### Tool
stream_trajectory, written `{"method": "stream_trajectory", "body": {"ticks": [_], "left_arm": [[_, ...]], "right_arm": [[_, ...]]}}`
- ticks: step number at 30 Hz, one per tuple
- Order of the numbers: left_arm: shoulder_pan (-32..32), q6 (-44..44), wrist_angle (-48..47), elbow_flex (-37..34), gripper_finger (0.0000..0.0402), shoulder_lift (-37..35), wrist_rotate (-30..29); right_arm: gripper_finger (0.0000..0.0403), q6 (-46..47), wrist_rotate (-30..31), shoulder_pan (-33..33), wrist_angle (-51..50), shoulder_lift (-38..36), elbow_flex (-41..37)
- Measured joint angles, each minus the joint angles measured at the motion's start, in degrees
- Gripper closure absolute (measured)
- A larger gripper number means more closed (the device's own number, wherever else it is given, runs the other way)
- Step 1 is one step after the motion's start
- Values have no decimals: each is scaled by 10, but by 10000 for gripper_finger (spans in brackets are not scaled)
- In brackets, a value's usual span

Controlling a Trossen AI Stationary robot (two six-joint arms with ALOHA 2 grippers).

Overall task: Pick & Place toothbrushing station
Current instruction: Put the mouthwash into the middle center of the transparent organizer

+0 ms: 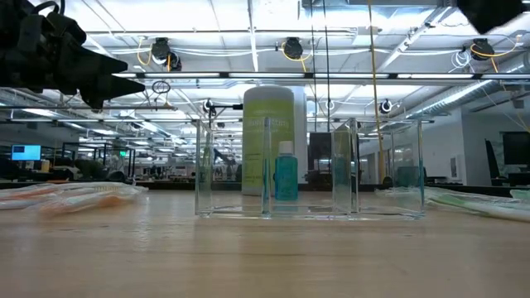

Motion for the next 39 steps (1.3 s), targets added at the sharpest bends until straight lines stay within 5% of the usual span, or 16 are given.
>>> {"method": "stream_trajectory", "body": {"ticks": [3,6,13,26,39], "left_arm": [[0,0,0,0,169,0,0],[0,0,0,0,169,0,0],[0,0,0,0,169,0,0],[0,0,0,0,169,0,0],[0,0,0,0,169,0,0]], "right_arm": [[118,112,-15,24,-96,62,65],[120,214,-93,35,-168,111,101],[122,375,-209,42,-216,179,111],[125,393,-238,42,-234,233,111],[208,394,-237,42,-223,233,111]]}}
